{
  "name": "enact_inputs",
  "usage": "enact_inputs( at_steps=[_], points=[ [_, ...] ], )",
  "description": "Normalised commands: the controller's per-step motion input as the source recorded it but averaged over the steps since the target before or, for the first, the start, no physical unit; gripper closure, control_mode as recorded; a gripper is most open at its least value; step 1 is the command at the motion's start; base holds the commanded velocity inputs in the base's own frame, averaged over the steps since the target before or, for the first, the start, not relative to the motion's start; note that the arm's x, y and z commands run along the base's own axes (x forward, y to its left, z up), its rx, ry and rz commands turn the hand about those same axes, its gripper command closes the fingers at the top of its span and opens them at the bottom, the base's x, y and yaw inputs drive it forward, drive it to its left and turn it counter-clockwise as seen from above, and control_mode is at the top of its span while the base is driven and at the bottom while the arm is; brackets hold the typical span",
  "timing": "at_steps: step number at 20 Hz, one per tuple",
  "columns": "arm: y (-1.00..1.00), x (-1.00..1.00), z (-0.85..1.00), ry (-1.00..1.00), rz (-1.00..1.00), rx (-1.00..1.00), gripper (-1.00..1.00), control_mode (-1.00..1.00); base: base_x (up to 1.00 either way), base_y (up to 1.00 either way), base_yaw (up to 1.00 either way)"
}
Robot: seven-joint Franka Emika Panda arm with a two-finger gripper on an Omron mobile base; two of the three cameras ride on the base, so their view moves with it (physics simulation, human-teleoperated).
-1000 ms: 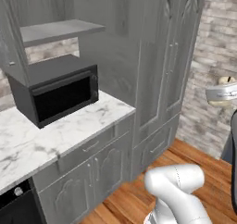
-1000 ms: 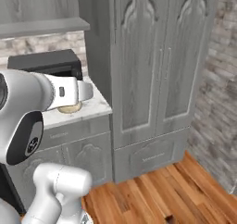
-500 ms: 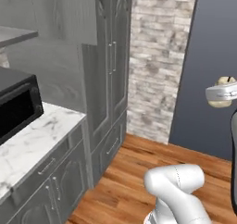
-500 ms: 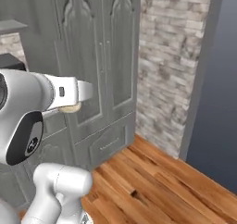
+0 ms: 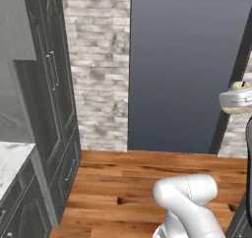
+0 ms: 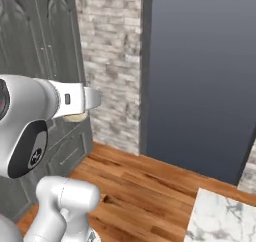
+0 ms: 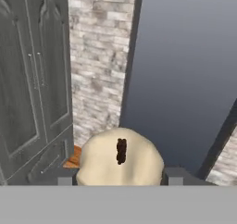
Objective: Get the candle and the liquor from the cabinet and move them to the dining counter.
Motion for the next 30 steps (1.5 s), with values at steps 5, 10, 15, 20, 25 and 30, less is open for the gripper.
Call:
enact_inputs(
  at_steps=[5, 10, 15, 20, 25, 30],
  points=[
    [0.0, 0.0, 0.0, 0.0, 0.0, 0.0, 1.0, 1.0, 0.0, -0.06, -0.64],
    [0.0, 0.0, 0.0, 0.0, 0.0, 0.0, 1.0, 1.0, 0.0, 0.0, -0.66],
    [0.0, 0.0, 0.0, 0.0, 0.0, 0.0, 1.0, 1.0, 0.0, 0.04, -0.68],
    [0.0, 0.0, 0.0, 0.0, 0.0, 0.0, 1.0, 1.0, 0.08, 0.25, -0.61],
    [0.0, 0.0, 0.0, 0.0, 0.0, 0.0, 1.0, 1.0, 0.21, 0.4, -0.56],
    [0.0, 0.0, 0.0, 0.0, 0.0, 0.0, 1.0, 1.0, 0.34, 0.62, -0.46]
  ],
)
